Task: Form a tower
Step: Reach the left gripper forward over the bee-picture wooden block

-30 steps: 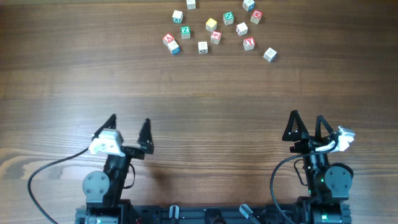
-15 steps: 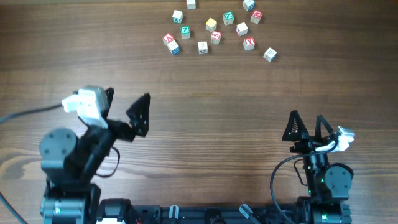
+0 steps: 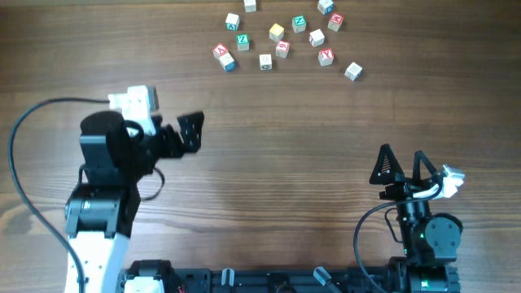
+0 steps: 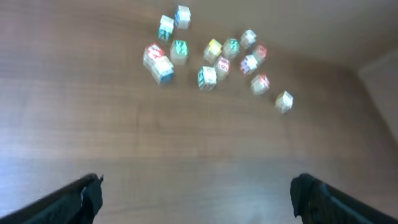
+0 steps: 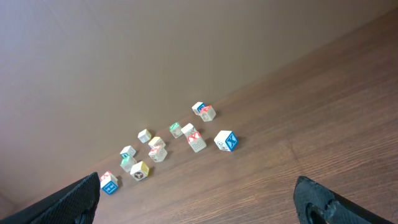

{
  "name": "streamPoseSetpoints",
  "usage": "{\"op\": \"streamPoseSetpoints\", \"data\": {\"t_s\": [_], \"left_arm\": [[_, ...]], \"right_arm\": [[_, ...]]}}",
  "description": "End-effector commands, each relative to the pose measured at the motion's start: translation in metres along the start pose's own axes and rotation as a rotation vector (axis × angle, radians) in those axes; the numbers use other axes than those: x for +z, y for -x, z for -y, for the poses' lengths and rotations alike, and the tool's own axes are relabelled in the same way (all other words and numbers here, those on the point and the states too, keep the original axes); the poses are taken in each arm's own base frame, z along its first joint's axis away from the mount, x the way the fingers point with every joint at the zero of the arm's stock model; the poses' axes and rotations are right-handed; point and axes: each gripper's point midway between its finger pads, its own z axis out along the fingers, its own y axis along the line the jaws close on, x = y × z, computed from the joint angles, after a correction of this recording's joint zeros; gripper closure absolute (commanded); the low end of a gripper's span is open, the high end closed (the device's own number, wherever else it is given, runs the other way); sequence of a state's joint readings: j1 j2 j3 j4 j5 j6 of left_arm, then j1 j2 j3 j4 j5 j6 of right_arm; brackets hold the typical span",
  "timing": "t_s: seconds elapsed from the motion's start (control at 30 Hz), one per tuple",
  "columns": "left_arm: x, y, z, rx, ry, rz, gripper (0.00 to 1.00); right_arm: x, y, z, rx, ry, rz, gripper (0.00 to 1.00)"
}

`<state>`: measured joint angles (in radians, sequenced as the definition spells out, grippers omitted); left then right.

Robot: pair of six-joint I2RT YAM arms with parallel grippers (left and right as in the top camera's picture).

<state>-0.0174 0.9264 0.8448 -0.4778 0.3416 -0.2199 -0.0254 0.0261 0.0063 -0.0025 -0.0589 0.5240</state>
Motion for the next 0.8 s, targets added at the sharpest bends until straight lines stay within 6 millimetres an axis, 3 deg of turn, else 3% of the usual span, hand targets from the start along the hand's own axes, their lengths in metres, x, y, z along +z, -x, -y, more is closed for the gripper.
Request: {"op": "streamPoseSetpoints", "data": {"t_s": [0.0,0.1,0.23,0.37,0.5,0.67,0.77], "left_arm": [[0.023,0.031,-0.003,0.016,-0.005,0.094,0.0],[0.041,0.045,0.006,-0.002,-0.036,0.103,0.0],[0.047,0.082,0.025,0.03,-0.055,0.132,0.0],[0.048,0.112,0.027,0.026,-0.012,0.144,0.0],[0.065,0.135,0.038,0.041,0.004,0.154,0.01],[0.116,0.147,0.045,0.127,0.171,0.144,0.0],[0.154,0.137,0.04,0.129,0.179,0.092,0.0]], "right_arm": [[-0.001,0.004,0.002,0.007,-0.008,0.017,0.0],[-0.001,0.004,0.002,0.006,-0.008,0.017,0.0],[-0.001,0.004,0.002,0.006,-0.008,0.017,0.0],[-0.001,0.004,0.001,0.006,-0.008,0.017,0.0],[-0.001,0.004,0.001,0.006,-0.008,0.017,0.0],[-0.001,0.004,0.002,0.007,-0.008,0.017,0.0],[-0.001,0.004,0.002,0.007,-0.008,0.017,0.0]]}}
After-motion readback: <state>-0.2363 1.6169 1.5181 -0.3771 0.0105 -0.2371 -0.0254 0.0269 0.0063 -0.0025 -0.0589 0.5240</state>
